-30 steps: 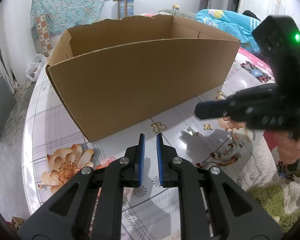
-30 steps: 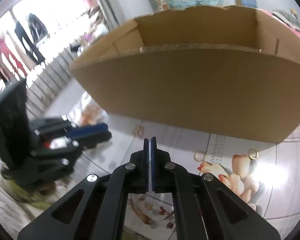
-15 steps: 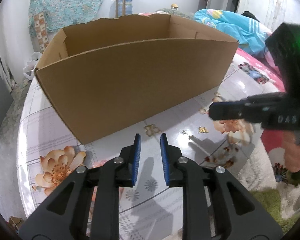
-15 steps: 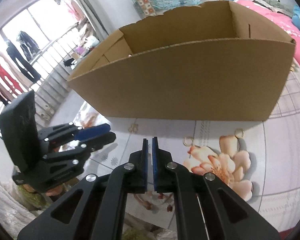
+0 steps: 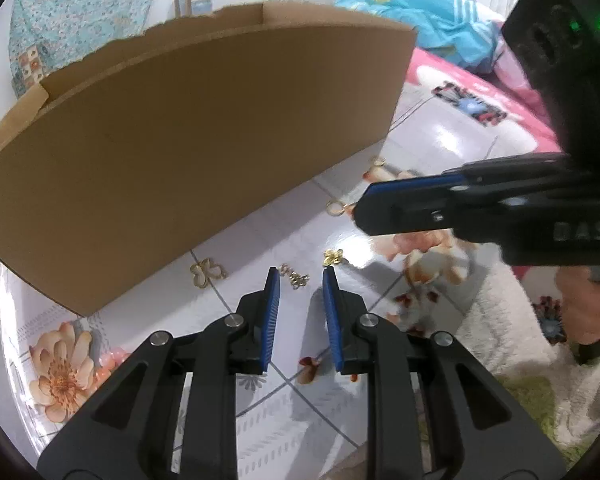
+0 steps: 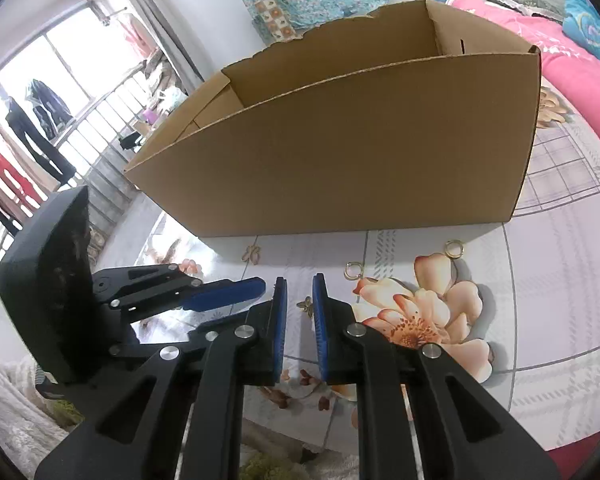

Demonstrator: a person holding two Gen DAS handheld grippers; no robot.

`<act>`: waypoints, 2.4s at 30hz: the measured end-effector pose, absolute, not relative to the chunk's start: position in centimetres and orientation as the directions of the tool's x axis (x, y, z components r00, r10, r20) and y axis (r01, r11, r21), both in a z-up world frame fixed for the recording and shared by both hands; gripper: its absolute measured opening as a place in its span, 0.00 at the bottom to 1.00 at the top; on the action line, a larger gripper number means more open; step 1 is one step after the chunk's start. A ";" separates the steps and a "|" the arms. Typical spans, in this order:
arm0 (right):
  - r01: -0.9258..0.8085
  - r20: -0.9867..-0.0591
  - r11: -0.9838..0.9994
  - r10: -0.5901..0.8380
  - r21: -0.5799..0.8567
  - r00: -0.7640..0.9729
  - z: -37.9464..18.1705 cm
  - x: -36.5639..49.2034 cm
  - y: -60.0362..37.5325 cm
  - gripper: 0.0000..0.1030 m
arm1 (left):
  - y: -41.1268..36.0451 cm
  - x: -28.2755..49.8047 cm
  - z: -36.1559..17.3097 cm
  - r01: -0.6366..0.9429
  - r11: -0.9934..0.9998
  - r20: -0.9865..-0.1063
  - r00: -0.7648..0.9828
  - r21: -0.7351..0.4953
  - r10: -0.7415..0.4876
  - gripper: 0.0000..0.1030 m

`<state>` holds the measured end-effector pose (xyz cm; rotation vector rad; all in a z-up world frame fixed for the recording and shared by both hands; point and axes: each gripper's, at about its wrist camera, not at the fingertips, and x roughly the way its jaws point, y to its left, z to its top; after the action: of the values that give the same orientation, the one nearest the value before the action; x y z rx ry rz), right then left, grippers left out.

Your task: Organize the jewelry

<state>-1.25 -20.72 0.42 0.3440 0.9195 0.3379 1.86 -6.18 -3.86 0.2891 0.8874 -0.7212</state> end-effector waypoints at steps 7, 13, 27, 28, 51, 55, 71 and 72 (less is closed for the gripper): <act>-0.145 -0.704 0.889 0.435 0.434 0.561 0.1 -1.2 -20.6 0.13 | -6.7 2.0 -4.1 0.679 0.734 -0.785 0.452 -0.005 -0.424 0.07; -0.141 -0.699 0.889 0.432 0.436 0.570 0.2 -1.1 -20.6 0.13 | -6.6 2.1 -4.0 0.684 0.729 -0.781 0.445 -0.019 -0.438 0.02; -0.154 -0.692 0.901 0.413 0.406 0.592 0.8 -1.4 -19.9 0.14 | -2.7 1.3 -0.2 0.639 0.768 -0.716 0.514 -0.047 -0.472 0.00; -0.163 -0.695 0.905 0.408 0.393 0.592 0.9 -1.3 -19.5 0.22 | -2.1 1.4 0.2 0.626 0.778 -0.708 0.531 -0.042 -0.466 0.00; -0.308 -0.777 0.951 0.216 0.029 0.591 -2.0 4.8 -7.5 0.28 | 5.4 3.4 1.6 0.490 0.862 -0.650 0.613 -0.133 -0.449 0.01; -0.336 -0.783 0.942 0.222 0.018 0.581 -1.9 5.1 -6.7 0.14 | 5.9 3.6 1.4 0.482 0.864 -0.650 0.611 -0.145 -0.451 0.01; -0.316 -0.810 0.948 0.222 0.048 0.543 -1.5 2.9 -7.8 0.06 | 6.3 3.9 0.8 0.476 0.864 -0.647 0.609 -0.165 -0.459 0.01; -0.311 -0.815 0.949 0.222 0.055 0.535 -1.5 2.5 -8.1 0.06 | 6.3 3.9 0.8 0.478 0.863 -0.646 0.608 -0.166 -0.461 0.01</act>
<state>2.54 -8.12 -1.49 -0.1009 0.9547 0.3181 3.94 6.28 0.75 0.0237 0.7397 -0.5424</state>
